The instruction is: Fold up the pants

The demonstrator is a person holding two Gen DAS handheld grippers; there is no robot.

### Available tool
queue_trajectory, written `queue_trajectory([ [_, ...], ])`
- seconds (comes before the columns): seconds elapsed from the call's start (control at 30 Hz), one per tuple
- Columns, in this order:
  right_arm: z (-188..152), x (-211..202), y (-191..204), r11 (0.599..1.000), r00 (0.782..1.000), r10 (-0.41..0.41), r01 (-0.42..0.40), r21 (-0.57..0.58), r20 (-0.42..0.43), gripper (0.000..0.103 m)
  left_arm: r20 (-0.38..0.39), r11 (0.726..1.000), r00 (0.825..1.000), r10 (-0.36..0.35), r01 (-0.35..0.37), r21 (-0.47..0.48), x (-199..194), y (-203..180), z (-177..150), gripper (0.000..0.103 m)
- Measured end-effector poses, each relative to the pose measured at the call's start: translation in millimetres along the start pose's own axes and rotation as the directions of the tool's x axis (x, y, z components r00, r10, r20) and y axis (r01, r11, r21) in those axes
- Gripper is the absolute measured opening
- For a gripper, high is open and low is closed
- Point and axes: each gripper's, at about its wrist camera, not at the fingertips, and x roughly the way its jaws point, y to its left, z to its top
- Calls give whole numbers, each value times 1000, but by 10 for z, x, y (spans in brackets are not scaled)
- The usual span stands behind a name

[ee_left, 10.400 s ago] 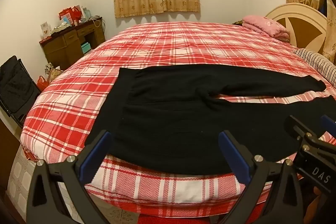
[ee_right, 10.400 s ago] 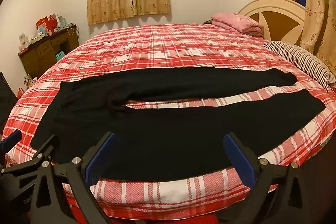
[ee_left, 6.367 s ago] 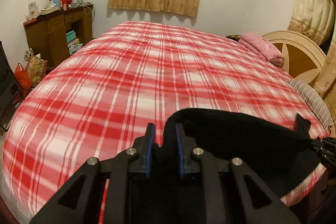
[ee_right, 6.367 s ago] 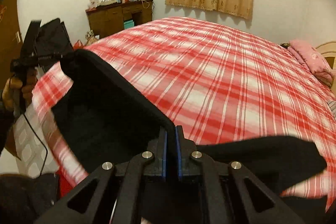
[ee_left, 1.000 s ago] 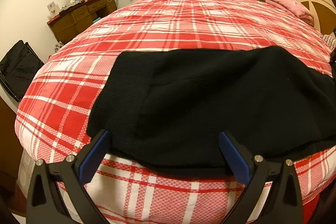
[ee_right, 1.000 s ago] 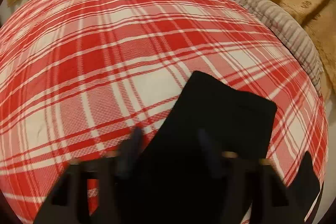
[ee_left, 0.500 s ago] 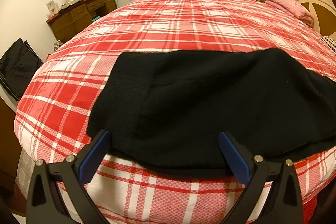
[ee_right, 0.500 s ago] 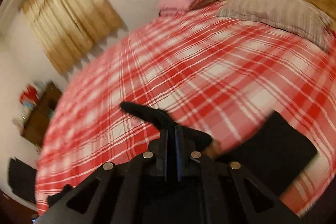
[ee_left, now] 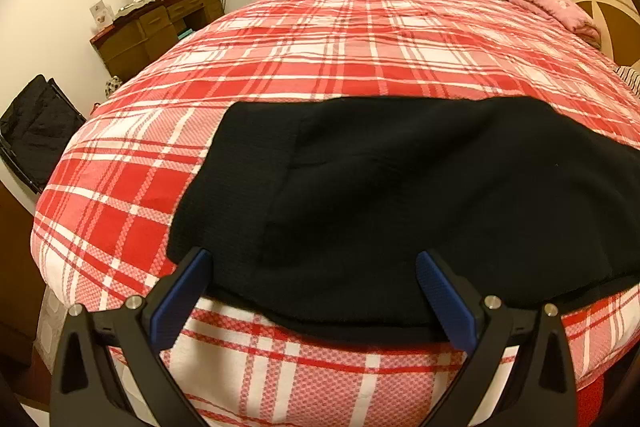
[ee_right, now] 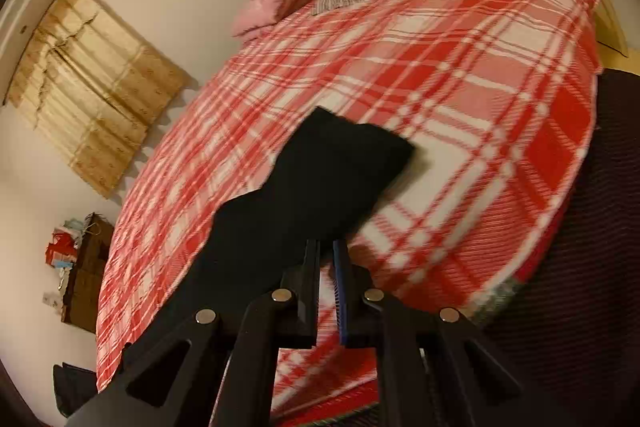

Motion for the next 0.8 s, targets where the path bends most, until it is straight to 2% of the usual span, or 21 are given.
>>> queue_trajectory([
  [0.1, 68, -180, 19, 999, 997, -13, 16, -40, 78, 8, -1, 1000, 1000, 13, -13, 0, 5, -7, 16, 103],
  [0.17, 130, -243, 43, 998, 994, -3, 10, -56, 109, 20, 0, 1000, 1000, 27, -27, 10, 7, -25, 22, 103],
  [0.23, 153, -275, 38, 999, 990, -7, 13, -46, 140, 74, 0, 999, 1000, 31, -31, 8, -6, -27, 29, 103],
  [0.27, 149, -298, 44, 999, 986, 0, 7, -42, 168, 77, 1, 1000, 1000, 30, -30, 4, -23, -23, 38, 103],
  [0.33, 93, -343, 96, 997, 981, 26, -12, -74, 193, 77, 6, 1000, 1000, 23, -23, -5, -66, -11, 57, 103],
  [0.37, 44, -335, 230, 992, 979, 37, -12, -127, 201, 77, 12, 1000, 1000, 18, -18, -17, -100, 6, 70, 103],
  [0.4, -11, -342, 316, 986, 980, 42, -9, -166, 196, 64, 17, 999, 1000, 15, -14, -29, -126, 21, 82, 103],
  [0.43, -69, -285, 476, 976, 985, 48, -11, -219, 164, 39, 26, 999, 1000, 7, -6, -43, -164, 40, 101, 103],
  [0.47, -150, -219, 621, 966, 991, 68, -35, -256, 119, 30, 40, 998, 999, -2, 4, -56, -214, 62, 121, 103],
  [0.57, -454, -60, 961, 934, 986, 166, -157, -321, 0, 27, 84, 998, 996, -2, 7, -57, -326, 88, 162, 103],
  [0.63, -760, 144, 1304, 893, 973, 198, -229, -388, -120, 27, 89, 999, 996, 10, -6, -42, -346, 92, 149, 103],
  [0.73, -1191, 353, 1646, 840, 950, 199, -293, -458, -242, 27, 80, 999, 996, 31, -29, -25, -290, 183, 56, 103],
  [0.8, -1468, 492, 1753, 821, 936, 162, -304, -484, -313, 27, 55, 998, 997, 51, -49, -38, -189, 293, 9, 103],
])
